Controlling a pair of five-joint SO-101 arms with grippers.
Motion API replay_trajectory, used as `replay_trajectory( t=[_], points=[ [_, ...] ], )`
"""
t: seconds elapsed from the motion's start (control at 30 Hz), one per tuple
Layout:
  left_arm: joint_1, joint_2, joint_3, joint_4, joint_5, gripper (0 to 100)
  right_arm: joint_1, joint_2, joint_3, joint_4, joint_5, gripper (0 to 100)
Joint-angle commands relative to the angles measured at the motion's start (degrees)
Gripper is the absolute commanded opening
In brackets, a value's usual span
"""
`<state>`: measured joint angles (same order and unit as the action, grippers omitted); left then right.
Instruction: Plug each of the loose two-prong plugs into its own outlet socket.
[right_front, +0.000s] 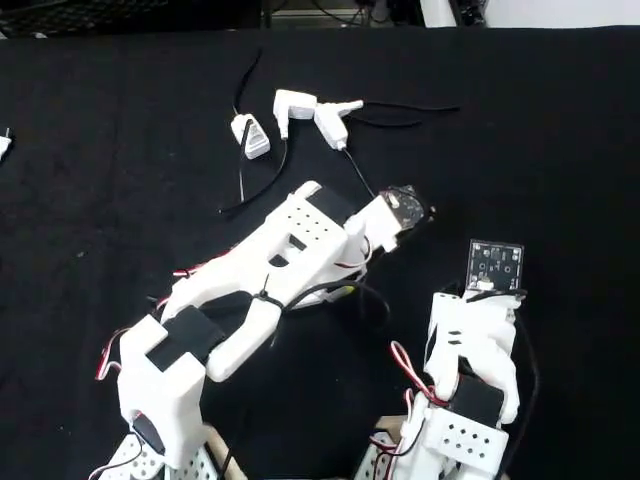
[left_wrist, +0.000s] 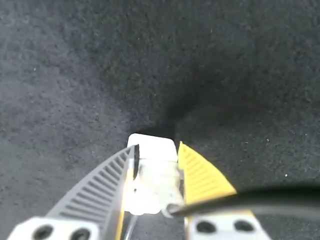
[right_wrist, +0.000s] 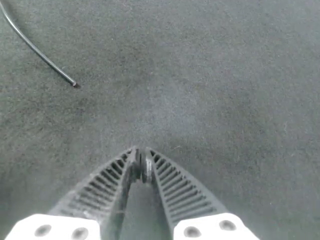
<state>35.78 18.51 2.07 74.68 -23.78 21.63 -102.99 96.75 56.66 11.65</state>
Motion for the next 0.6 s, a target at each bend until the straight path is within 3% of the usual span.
replay_trajectory(
  t=[0.0, 0.57],
  points=[
    [-1.0, 0.5, 1.9, -1.8, 0.4, 3, 0.7, -1.7, -0.1, 0.2, 0.4, 1.5],
    [-6.1, 0.5, 5.8, -4.1, 0.3, 3, 0.6, -1.5, -0.1, 0.3, 2.4, 1.5]
  ],
)
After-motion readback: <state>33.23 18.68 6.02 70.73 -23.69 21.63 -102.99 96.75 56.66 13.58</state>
